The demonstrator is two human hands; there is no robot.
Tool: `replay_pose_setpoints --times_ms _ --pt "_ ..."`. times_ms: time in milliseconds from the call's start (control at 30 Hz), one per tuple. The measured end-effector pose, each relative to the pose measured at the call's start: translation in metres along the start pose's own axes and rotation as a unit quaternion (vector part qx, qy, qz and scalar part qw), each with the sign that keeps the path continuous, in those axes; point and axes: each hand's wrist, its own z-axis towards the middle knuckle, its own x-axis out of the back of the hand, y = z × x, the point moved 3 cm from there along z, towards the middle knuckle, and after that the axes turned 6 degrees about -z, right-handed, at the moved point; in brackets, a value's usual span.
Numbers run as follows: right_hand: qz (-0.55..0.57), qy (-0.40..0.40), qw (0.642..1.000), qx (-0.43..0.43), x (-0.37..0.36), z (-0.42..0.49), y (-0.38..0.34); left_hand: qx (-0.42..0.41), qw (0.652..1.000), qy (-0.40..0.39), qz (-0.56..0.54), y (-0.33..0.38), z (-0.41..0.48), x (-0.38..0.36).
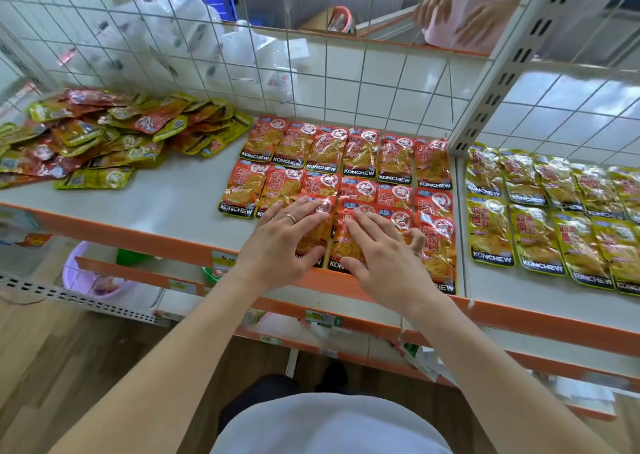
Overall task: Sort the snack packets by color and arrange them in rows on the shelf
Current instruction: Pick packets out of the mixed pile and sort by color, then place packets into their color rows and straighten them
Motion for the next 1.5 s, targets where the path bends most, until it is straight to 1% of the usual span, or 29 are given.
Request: replay_pose_setpoints --times_ms 133,200,267,333,400,467,533,733,800,867,1100,1233,1300,1433,1500 --pt "-0.001 -0.006 1.000 0.002 0.001 0.000 0.000 0.000 1.000 -0.001 -0.011 -0.001 0.000 0.000" --pt "0.004 -0.004 1.000 0.001 0.003 -0.001 -0.001 -0.015 1.000 0.011 -0.001 0.001 -0.001 0.001" --pt "0.038 0.027 0.999 -0.010 0.007 -0.002 -0.006 -0.053 0.997 0.045 0.026 0.006 -0.005 0.005" --pt "0.093 0.061 0.993 -0.023 0.014 0.000 -0.016 -0.072 0.993 0.081 0.045 0.007 -0.009 0.010" --pt "0.113 0.088 0.990 -0.014 0.021 0.006 -0.030 -0.052 0.990 0.121 0.048 0.003 -0.012 0.021" --pt "0.104 0.109 0.988 0.009 0.026 0.017 -0.045 -0.018 0.987 0.151 0.043 -0.008 -0.014 0.035" --pt "0.094 0.116 0.989 0.020 0.029 0.032 -0.062 0.011 0.985 0.164 0.047 -0.024 -0.017 0.052" --pt "0.084 0.109 0.990 0.041 0.033 0.086 -0.131 0.049 0.975 0.204 0.078 -0.093 -0.039 0.114" --pt "0.095 0.105 0.988 0.055 0.034 0.103 -0.160 0.066 0.970 0.218 0.086 -0.119 -0.050 0.134" --pt "0.108 0.099 0.987 0.064 0.033 0.120 -0.188 0.069 0.967 0.230 0.085 -0.145 -0.060 0.151" --pt "0.089 0.112 0.982 0.120 0.023 0.179 -0.290 0.101 0.957 0.262 0.072 -0.230 -0.100 0.202" --pt "0.063 0.115 0.982 0.137 0.011 0.209 -0.340 0.165 0.946 0.264 0.086 -0.288 -0.123 0.224" --pt "0.055 0.095 0.984 0.143 0.005 0.223 -0.362 0.205 0.939 0.261 0.092 -0.317 -0.135 0.232" --pt "0.008 0.048 0.981 0.187 -0.002 0.248 -0.402 0.291 0.930 0.207 0.083 -0.369 -0.151 0.244" --pt "0.006 0.028 0.980 0.199 -0.004 0.259 -0.420 0.306 0.933 0.167 0.082 -0.385 -0.153 0.249"
